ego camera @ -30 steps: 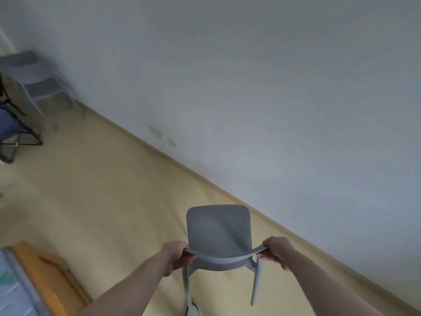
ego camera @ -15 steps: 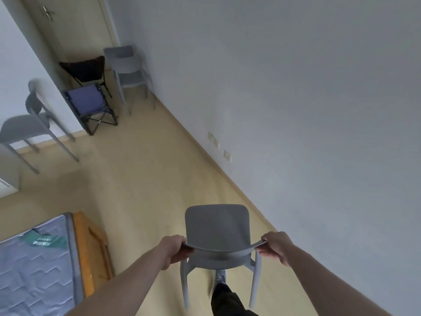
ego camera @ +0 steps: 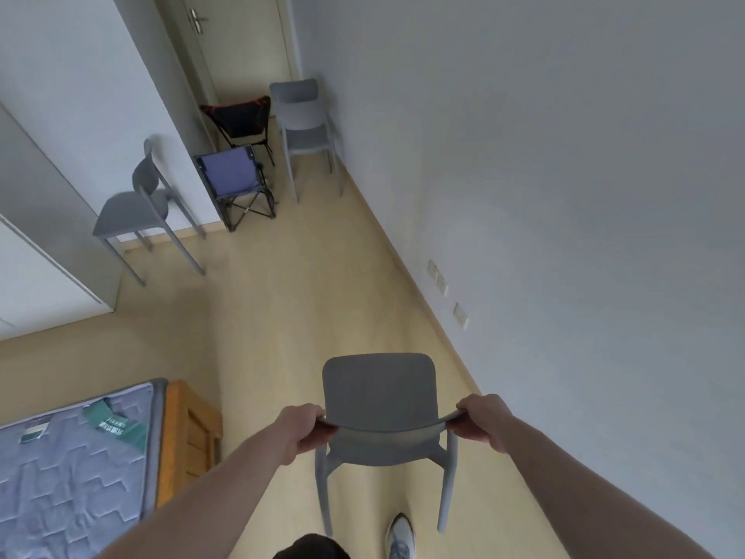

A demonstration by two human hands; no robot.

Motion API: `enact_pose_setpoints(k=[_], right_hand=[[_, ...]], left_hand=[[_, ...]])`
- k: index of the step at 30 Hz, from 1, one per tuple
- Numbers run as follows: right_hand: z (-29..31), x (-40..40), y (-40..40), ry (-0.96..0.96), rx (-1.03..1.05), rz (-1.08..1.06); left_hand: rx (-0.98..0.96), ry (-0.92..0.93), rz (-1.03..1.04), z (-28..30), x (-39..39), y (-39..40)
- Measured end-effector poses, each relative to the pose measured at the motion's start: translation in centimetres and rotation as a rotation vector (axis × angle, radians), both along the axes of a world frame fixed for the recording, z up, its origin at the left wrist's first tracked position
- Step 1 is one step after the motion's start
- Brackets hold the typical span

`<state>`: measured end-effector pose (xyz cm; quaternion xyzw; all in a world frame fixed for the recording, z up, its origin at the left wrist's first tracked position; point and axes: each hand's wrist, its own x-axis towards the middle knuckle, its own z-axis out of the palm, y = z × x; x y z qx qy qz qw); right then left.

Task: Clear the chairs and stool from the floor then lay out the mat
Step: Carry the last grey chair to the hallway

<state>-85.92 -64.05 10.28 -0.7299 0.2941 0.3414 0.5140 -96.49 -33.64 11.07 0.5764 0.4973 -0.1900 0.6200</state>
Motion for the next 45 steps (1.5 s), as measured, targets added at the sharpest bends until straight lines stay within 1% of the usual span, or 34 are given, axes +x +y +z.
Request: enact_pose_setpoints(k=[6,11,16,17,18,22,26,30,34,38,45], right_hand=[[0.9,8.4,4.7,-0.032,-0.023,0.121],[2.1,14.7,10.1,-0.035,-0.043,0.175],[2.3,20.5,16.2,-0.048,-0.077,0.178],[2.2,22.4,18.4,-0.048,-0.077,0.17],[2.4,22.6,18.6,-0.054,-0.095,0.168],[2.0,26.8,23.6,-0.05,-0.12,0.151],[1.7,30.3,27.4,-0.046,-0.122,0.143],[2.0,34.8,31.4,-0.032,-0.093,0.181],[1.7,39.6,35.2,-0.03,-0.075,0.194],[1.1,45.9,39.3,-0.044,-0.039,0.219],[-0.1,59.4,45.5,-0.017,-0.051,0.301]], left_hand=[[-0.031,-0.013,0.132,-0.4,5.1,3.7],[-0.039,-0.016,0.174,-0.4,10.4,7.9],[-0.07,-0.037,0.177,-0.9,16.3,13.7],[-0.082,-0.039,0.172,-1.1,18.1,16.0],[-0.085,-0.035,0.176,-1.1,18.5,16.1],[-0.135,-0.051,0.151,-1.7,23.1,21.7],[-0.12,-0.041,0.14,-1.2,26.8,25.8],[-0.104,-0.054,0.145,-1.1,31.3,29.8],[-0.085,-0.029,0.156,-1.5,35.7,33.6],[-0.072,-0.027,0.195,-2.0,41.3,37.2],[-0.032,0.008,0.252,-2.3,53.0,42.3]])
